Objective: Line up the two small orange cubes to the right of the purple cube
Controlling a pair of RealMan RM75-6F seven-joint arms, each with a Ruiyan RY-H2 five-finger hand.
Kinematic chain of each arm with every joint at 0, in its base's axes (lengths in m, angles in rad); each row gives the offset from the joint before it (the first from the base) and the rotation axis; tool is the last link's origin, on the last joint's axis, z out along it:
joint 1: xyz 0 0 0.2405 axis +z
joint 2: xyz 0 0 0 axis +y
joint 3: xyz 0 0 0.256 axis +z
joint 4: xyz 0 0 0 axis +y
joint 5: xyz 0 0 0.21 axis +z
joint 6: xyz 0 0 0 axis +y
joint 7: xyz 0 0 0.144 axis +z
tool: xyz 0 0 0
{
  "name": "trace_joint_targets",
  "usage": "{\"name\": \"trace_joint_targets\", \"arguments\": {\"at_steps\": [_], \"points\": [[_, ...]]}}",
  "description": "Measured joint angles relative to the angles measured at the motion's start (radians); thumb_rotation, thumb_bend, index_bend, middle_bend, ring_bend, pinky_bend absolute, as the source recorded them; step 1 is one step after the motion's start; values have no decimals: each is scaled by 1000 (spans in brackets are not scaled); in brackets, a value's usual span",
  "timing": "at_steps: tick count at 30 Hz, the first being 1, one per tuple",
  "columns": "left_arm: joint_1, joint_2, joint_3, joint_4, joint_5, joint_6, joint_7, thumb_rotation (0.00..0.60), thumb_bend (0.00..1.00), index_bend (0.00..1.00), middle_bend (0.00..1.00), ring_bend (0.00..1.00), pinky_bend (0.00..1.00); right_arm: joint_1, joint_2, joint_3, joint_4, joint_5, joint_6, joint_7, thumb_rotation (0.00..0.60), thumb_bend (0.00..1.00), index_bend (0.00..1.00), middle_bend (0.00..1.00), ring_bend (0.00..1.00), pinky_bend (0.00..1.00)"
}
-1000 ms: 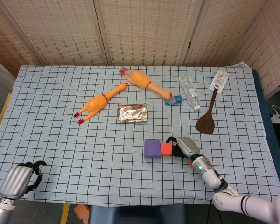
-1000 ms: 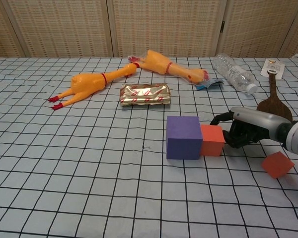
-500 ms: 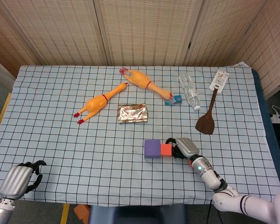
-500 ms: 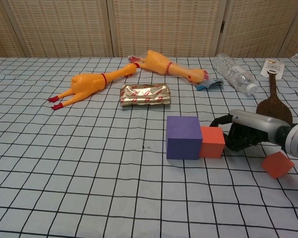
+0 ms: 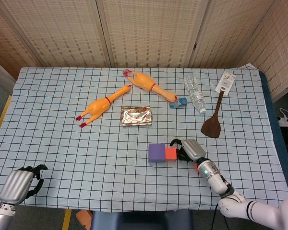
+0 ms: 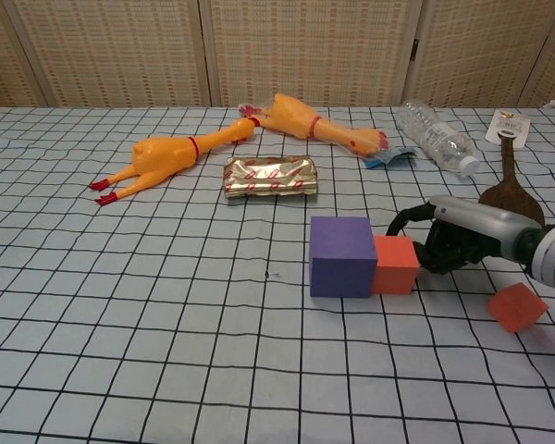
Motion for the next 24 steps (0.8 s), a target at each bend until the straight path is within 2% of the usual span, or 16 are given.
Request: {"name": "trace_joint_targets", "arguments": {"at_steps": [5,8,12,16,20,24], "points": [[0,0,-1,0,1,2,-2,600,448,374,557,495,564,-28,21,3,-14,-21,109,-73,600,427,316,1000,869,1000],[1,1,0,-2,2,3,0,600,448,373,556,495,564,-48,62,3,-61,-26,154,-119,600,418,318,1000,869,1000],[1,1,0,-4,3,3,7,600,448,373,557,495,564,-68,149,-8,-157,-23,162,-164,600,379,329,1000,869,1000],[1,1,1,-7,3,2,12,600,448,373,558,496,564,-82,258,-42,-253,-24,141,-221,600,256,333,1000,869,1000],[2,0,0,-8,2,3,14,600,448,374,557,495,564,-95,301,-82,-276,-39,134,-280,600,148,332,1000,869,1000],[1,0,0,-9,1,2,14,600,448,373,558,495,564,-102,305,-105,-261,-49,117,-293,600,95,328,1000,869,1000]]}}
